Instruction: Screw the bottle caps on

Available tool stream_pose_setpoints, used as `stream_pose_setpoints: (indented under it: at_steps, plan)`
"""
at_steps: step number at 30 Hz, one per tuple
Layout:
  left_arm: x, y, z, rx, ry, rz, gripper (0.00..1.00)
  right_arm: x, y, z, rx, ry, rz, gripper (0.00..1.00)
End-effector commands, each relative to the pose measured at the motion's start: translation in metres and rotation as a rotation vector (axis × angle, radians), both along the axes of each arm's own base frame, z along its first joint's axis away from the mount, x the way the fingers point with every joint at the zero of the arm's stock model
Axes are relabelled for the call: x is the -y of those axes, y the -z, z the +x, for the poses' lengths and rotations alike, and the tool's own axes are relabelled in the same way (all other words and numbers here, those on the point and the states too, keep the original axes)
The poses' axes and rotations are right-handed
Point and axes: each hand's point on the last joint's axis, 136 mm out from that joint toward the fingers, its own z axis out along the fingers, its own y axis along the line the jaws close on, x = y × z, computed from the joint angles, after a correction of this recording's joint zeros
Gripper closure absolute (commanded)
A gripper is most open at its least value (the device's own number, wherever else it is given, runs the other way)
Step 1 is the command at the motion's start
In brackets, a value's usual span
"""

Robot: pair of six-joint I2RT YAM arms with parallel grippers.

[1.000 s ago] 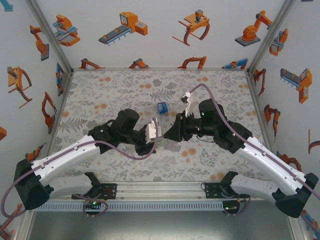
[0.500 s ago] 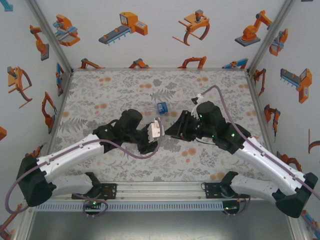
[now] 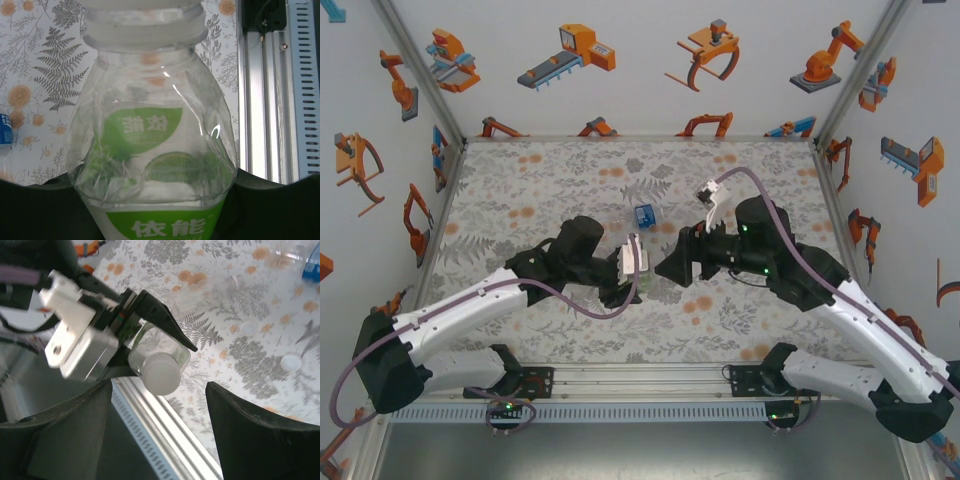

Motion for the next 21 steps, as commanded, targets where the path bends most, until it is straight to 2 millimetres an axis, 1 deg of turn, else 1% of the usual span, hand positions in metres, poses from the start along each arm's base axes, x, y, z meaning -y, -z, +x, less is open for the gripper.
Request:
stream_pose_setpoints:
  at_steps: [1,4,6,7,8,11,16,21]
  plan:
    - [0.001,-0.016,-0.013,-0.009,0.057,-0.046,1.0,-0.006,-0.021,-0.022,0.271,-0.222,-0.025,0.33]
    - [0.001,-0.017,-0.017,-0.017,0.078,-0.049,1.0,-0.009,-0.027,-0.044,0.393,-0.379,-0.018,0.33]
    - [0.0,-0.017,-0.019,-0.015,0.087,-0.048,1.0,-0.008,-0.026,-0.057,0.477,-0.469,-0.015,0.33]
    - [-0.001,-0.016,-0.019,-0.016,0.088,-0.047,1.0,-0.007,-0.024,-0.061,0.516,-0.496,-0.016,0.33]
    - [0.0,-0.016,-0.02,-0.017,0.092,-0.046,1.0,-0.007,-0.022,-0.062,0.547,-0.508,-0.019,0.33]
    - [0.0,-0.017,-0.023,-0.024,0.104,-0.048,1.0,-0.007,-0.017,-0.057,0.579,-0.487,-0.035,0.33]
    - [-0.002,-0.022,-0.027,-0.024,0.12,-0.062,1.0,-0.012,-0.011,-0.056,0.558,-0.518,-0.042,0.36]
    - [-0.003,-0.024,-0.029,-0.024,0.129,-0.061,1.0,-0.019,-0.012,-0.054,0.538,-0.519,-0.012,0.4]
